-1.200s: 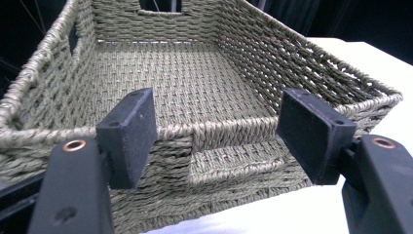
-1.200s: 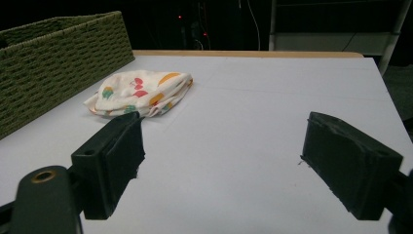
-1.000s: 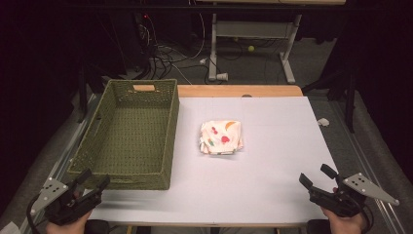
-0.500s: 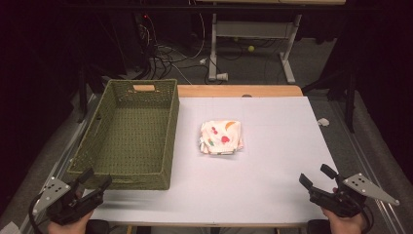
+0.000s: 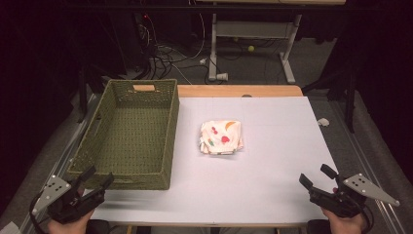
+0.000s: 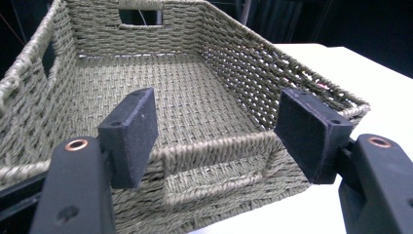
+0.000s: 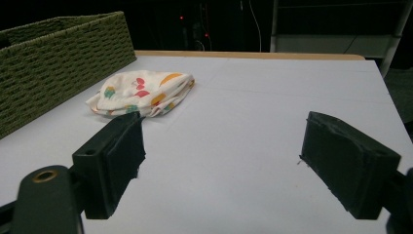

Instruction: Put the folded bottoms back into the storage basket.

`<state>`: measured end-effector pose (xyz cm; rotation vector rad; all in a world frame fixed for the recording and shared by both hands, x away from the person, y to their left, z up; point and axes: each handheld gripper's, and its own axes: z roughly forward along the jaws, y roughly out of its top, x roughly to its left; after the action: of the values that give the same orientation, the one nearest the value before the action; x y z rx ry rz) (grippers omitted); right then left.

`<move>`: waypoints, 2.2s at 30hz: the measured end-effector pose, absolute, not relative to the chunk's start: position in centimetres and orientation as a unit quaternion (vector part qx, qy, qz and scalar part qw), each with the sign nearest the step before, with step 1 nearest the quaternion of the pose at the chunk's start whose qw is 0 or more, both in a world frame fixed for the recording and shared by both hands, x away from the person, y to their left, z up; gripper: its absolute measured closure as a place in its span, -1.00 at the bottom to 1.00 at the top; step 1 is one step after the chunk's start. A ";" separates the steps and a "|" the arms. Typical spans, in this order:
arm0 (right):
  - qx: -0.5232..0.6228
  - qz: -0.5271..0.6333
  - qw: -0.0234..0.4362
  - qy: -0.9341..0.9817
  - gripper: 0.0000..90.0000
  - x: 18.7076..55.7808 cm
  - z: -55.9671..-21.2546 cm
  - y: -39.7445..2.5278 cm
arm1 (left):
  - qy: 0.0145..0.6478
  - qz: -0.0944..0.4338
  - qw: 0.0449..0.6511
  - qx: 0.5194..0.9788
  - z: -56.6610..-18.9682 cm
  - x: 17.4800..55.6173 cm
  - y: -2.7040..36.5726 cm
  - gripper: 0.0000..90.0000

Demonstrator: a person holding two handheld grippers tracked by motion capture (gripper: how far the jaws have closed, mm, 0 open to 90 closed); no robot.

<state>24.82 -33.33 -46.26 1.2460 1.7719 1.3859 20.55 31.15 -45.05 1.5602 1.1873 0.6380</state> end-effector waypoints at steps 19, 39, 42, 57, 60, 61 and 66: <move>0.462 0.518 0.278 0.664 -0.63 24.9 -46.3 -33.4 | 0.469 0.261 0.541 0.648 -43.6 21.7 29.9 -0.32; 0.458 0.516 0.277 0.668 -0.63 24.9 -46.3 -33.3 | 0.439 0.249 0.549 0.666 -42.0 23.4 28.2 -0.27; 0.458 0.516 0.277 0.669 -0.63 24.9 -46.3 -33.3 | 0.435 0.247 0.548 0.670 -41.7 23.7 27.9 -0.28; 0.458 0.515 0.277 0.669 -0.63 25.0 -46.3 -33.2 | 0.398 0.241 0.548 0.695 -40.4 25.4 25.5 -0.30; 0.458 0.516 0.277 0.669 -0.63 25.0 -46.3 -33.3 | 0.393 0.241 0.552 0.695 -40.2 25.7 25.1 -0.31; 0.458 0.516 0.277 0.669 -0.63 25.0 -46.3 -33.3 | 0.392 0.239 0.553 0.695 -40.1 25.8 25.0 -0.31; 0.457 0.516 0.276 0.669 -0.63 25.0 -46.3 -33.3 | 0.384 0.233 0.552 0.703 -39.9 26.4 23.9 -0.31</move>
<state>24.96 -33.27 -46.29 1.2283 1.7979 1.3866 26.42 23.88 -39.88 1.6618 0.9089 0.5515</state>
